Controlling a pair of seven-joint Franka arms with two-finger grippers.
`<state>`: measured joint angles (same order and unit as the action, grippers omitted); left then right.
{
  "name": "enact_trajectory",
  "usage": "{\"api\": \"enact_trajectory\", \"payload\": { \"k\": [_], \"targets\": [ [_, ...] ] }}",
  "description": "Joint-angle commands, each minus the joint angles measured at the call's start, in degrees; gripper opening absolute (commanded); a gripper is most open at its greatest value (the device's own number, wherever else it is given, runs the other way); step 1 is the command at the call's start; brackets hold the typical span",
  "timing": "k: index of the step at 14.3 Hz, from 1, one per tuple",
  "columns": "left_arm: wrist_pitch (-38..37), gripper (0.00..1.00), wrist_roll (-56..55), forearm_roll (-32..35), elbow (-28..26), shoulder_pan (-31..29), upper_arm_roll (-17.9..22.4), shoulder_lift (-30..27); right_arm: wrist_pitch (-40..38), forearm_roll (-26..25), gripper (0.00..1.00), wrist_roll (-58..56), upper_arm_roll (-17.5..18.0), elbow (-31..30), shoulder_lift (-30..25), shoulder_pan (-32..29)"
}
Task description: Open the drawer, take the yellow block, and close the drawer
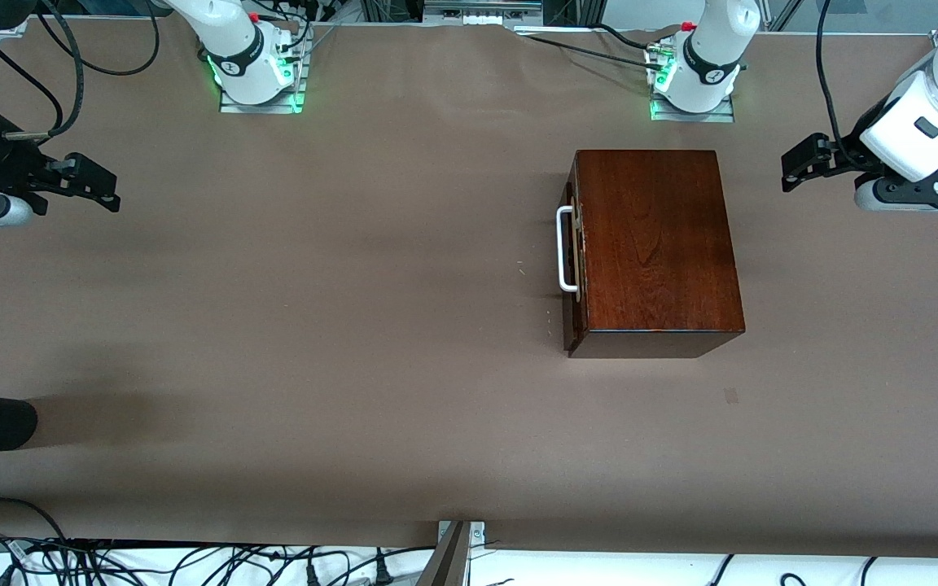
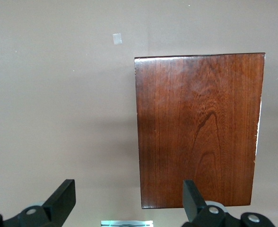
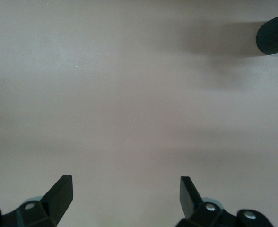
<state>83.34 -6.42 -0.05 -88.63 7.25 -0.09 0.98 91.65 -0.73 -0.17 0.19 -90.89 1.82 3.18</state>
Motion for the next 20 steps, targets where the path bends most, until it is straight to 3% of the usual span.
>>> {"api": "enact_trajectory", "payload": {
  "k": [1, 5, 11, 17, 20],
  "targets": [
    [0.2, 1.00, 0.2, -0.4, -0.1, -1.3, -1.1, -0.9, 0.8, 0.6, 1.00, 0.7, 0.1, -1.0, -0.8, 0.2],
    [0.2, 1.00, -1.4, -0.4, 0.0, -1.1, -1.8, -0.8, 0.8, 0.6, 1.00, 0.7, 0.1, -1.0, -0.8, 0.1],
    [1.3, 1.00, -13.7, -0.3, 0.5, -0.3, -9.5, 1.6, 0.8, 0.6, 1.00, 0.7, 0.1, -1.0, -0.9, 0.2],
    [9.7, 1.00, -30.6, 0.5, 0.7, 1.4, -20.3, 9.1, 1.0, 0.6, 1.00, 0.7, 0.1, -1.0, -0.8, 0.1],
    [15.3, 1.00, -36.5, 0.7, 0.6, 6.1, -21.0, 13.2, 1.2, 0.6, 1.00, 0.7, 0.0, -1.1, -0.8, 0.2]
  ]
}}
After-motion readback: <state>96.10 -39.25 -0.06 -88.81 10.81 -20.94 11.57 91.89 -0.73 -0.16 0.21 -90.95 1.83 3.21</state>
